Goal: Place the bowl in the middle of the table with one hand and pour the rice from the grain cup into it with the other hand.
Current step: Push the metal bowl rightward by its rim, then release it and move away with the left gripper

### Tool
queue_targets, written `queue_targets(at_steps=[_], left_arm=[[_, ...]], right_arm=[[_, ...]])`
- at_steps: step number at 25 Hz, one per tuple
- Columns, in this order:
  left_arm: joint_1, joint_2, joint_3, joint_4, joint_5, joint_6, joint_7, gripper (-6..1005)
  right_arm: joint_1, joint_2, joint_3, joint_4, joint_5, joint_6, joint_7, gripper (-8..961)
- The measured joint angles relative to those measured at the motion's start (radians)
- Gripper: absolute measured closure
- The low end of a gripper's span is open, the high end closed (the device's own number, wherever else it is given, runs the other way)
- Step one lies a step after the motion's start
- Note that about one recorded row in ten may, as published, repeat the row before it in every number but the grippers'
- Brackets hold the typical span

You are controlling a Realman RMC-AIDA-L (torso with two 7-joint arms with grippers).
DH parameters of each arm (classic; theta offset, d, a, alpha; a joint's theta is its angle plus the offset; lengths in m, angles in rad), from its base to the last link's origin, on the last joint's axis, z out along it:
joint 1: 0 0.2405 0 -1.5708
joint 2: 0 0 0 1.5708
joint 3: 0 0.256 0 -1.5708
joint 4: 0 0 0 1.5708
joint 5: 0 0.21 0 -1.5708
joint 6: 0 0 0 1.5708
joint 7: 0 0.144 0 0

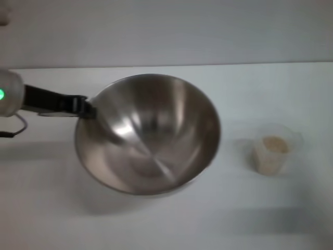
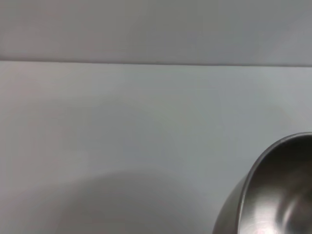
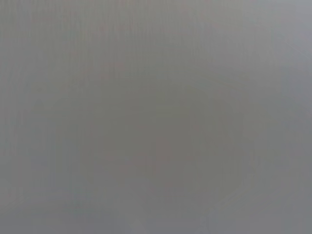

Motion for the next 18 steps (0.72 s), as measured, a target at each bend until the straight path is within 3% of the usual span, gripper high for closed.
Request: queue_targets(at_steps=[6,18], left_arm=[[-0.055,0.000,0.091,0.066,-0.005,0.072,-0.030,954],[-0.121,0.002,0.137,0.206,0.000,0.171,-0.019,954]], right_arm=[[0.006,0.000,0.000,-0.001,0.000,-0.003,0.002,274],[0.019,-0.001,0.000,-0.002,0.003,-0.005,0.011,274]])
